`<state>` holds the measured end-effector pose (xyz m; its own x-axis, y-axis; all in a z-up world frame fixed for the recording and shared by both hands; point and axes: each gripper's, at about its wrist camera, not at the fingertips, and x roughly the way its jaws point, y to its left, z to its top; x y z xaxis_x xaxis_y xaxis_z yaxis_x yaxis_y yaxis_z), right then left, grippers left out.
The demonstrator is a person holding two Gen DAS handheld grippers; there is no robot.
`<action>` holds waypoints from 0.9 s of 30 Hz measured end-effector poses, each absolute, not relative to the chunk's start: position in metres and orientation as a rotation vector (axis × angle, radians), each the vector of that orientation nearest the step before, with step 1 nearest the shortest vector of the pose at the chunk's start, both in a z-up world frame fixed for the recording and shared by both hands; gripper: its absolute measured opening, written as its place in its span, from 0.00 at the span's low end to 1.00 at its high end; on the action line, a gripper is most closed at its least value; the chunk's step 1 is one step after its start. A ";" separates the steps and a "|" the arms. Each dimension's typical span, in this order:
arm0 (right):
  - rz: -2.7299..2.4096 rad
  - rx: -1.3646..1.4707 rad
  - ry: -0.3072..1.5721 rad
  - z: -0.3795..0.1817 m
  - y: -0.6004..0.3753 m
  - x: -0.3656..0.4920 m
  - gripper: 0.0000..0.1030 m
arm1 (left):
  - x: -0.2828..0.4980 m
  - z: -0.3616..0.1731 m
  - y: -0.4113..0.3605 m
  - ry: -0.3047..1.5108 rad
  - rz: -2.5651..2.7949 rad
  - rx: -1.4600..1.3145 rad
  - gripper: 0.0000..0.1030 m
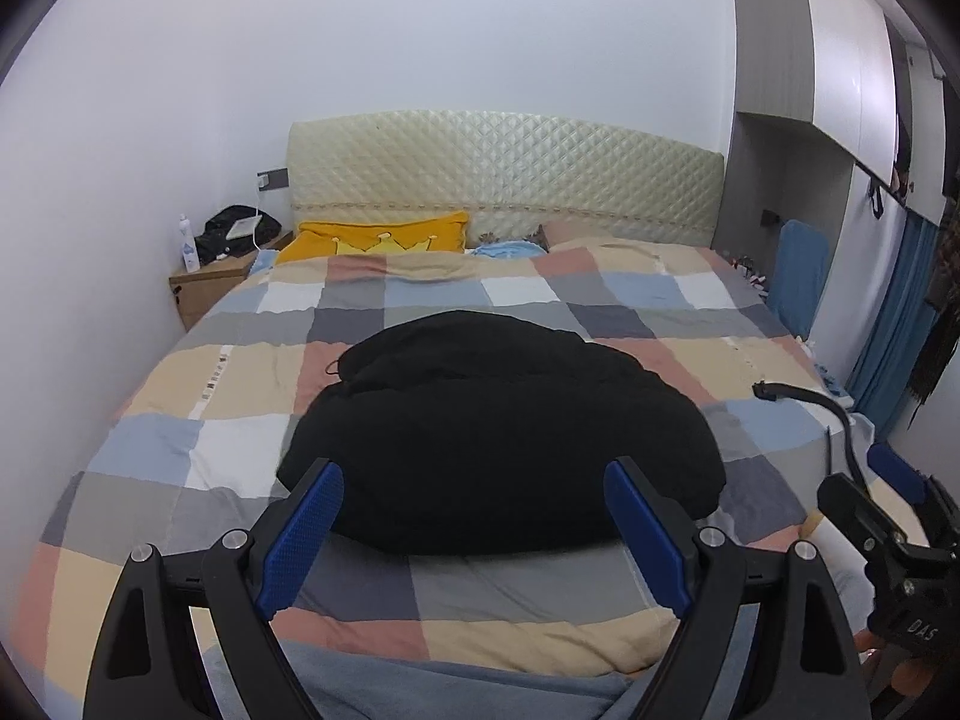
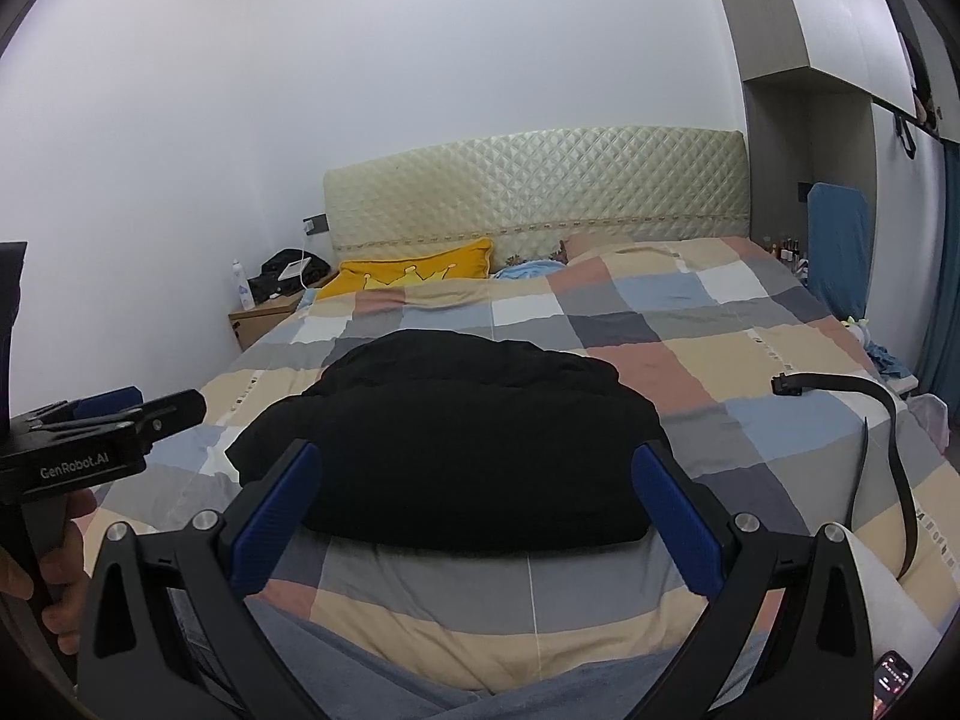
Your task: Fold large clothes
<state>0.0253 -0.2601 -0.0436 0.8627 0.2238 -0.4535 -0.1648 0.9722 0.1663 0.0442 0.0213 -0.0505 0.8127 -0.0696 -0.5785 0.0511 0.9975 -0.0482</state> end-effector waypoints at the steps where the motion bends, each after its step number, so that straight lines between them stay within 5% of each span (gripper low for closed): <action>1: 0.206 0.126 0.489 -0.044 -0.259 0.025 1.00 | 0.044 -0.050 0.022 0.617 -0.064 -0.037 0.86; 27: 0.184 0.140 0.528 -0.047 -0.260 0.034 1.00 | 0.049 -0.047 0.029 0.635 -0.046 -0.074 0.86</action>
